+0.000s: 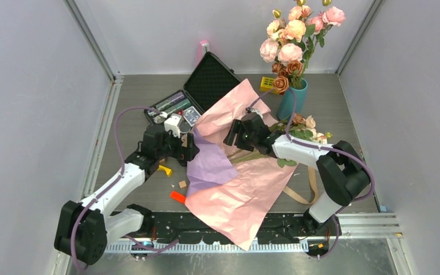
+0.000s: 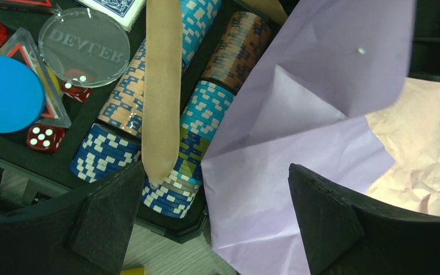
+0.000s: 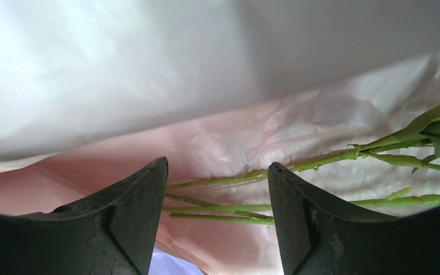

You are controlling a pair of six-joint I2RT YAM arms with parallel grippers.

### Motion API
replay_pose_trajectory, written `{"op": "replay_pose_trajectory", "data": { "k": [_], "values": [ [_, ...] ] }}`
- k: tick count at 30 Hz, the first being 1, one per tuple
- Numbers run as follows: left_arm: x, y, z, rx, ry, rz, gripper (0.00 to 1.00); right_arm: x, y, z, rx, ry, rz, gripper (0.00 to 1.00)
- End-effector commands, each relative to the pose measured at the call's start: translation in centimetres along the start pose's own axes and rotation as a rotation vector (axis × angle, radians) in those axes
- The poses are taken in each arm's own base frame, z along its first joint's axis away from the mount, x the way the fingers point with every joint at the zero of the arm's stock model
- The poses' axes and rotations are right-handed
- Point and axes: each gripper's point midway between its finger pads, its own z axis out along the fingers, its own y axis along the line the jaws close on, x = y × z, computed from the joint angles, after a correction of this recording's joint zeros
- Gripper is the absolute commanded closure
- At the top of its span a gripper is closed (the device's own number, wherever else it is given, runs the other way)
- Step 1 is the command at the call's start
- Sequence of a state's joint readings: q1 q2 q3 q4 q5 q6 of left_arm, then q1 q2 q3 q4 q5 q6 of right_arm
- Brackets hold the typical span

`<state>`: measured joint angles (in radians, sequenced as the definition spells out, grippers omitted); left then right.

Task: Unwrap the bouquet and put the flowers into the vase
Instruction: Unfold the wrapping paper at the center of the board.

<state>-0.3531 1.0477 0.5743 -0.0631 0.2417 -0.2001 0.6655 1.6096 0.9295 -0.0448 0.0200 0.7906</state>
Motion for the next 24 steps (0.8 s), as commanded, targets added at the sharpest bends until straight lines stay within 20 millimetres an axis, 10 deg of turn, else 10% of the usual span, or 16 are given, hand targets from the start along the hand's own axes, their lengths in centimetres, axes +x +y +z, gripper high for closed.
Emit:
{"op": "replay_pose_trajectory", "data": {
  "k": [1,16,24],
  "values": [
    [-4.4,-0.7,0.7,0.034,-0.115,0.043,0.00,-0.8,1.6,0.0,-0.051,0.001,-0.018,0.31],
    [-3.7,-0.7,2.9,0.066,-0.106,-0.005,0.42,0.8,1.3,-0.6,-0.078,0.050,-0.017,0.35],
    [-2.7,-1.5,3.0,0.111,-0.080,-0.057,0.92,1.3,0.7,-1.6,-0.069,0.060,-0.022,0.35]
  ]
}}
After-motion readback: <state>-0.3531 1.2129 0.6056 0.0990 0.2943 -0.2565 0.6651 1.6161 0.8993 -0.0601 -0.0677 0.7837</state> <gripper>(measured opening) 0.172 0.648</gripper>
